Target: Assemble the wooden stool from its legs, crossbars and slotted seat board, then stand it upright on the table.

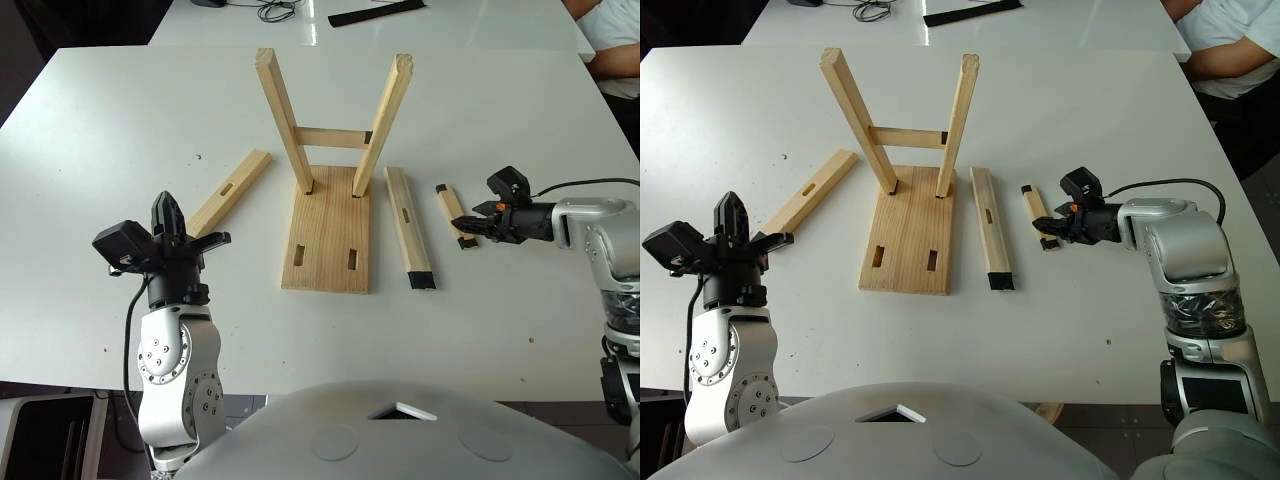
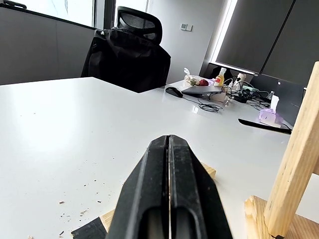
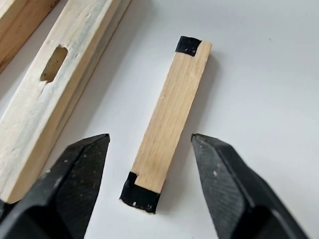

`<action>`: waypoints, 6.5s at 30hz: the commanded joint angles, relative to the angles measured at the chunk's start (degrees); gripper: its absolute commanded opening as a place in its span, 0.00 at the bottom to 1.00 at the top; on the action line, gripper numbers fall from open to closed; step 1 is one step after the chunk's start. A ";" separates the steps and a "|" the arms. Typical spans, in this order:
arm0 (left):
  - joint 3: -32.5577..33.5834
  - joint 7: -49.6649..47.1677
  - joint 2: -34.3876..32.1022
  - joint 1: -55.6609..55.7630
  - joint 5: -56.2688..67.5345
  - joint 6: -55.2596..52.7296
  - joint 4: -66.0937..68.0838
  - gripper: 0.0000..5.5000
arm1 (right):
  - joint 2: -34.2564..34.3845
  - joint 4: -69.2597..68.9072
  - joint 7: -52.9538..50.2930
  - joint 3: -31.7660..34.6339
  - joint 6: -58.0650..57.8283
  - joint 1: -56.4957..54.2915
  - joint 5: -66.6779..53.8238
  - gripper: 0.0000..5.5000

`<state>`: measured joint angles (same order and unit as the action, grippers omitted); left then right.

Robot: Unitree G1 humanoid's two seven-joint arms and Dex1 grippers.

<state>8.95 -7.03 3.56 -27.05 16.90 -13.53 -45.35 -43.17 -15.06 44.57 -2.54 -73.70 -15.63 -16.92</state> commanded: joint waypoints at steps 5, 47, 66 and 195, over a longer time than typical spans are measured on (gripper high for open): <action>-0.74 -0.32 -0.03 0.75 -1.88 -0.37 0.84 0.00 | -1.35 -3.30 -3.06 -4.20 0.02 2.80 -0.91 0.55; -1.01 0.56 0.16 0.82 -2.41 0.63 4.23 0.00 | -4.09 2.16 -5.01 -6.53 12.54 7.99 0.28 0.24; 13.48 2.30 -5.32 16.38 19.01 0.74 3.76 0.00 | 21.70 25.52 -19.82 27.05 16.14 -28.02 -20.54 0.24; -4.10 78.76 -57.01 50.63 -6.35 27.41 83.44 0.24 | 13.23 -1.96 6.30 10.64 37.72 -5.61 -22.65 0.59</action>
<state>5.09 72.34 -55.18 23.92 10.93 12.66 36.64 -29.57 -17.12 51.00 8.72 -36.23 -20.56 -39.36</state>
